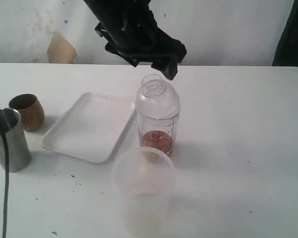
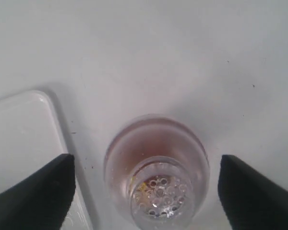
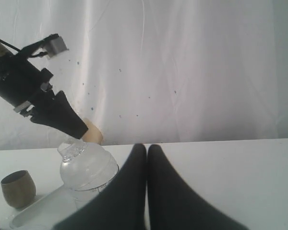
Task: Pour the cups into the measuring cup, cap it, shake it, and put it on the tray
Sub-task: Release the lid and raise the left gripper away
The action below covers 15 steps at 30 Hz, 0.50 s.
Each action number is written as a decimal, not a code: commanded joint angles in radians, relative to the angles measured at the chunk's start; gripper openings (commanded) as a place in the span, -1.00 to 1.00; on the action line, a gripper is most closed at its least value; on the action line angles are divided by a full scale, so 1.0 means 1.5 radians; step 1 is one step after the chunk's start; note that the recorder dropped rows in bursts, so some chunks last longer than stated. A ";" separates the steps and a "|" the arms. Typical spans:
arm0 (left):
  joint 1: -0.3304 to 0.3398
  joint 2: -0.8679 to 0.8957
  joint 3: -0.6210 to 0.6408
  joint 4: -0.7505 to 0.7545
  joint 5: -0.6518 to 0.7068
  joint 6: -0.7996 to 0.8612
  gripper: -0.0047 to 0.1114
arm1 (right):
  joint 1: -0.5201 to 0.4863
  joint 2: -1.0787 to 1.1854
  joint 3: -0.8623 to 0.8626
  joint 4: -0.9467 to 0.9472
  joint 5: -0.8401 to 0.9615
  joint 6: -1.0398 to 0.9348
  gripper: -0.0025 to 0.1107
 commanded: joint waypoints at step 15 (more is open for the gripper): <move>0.185 -0.494 0.486 -0.008 -0.355 -0.092 -0.92 | -0.004 -0.004 0.002 -0.007 -0.006 0.002 -0.96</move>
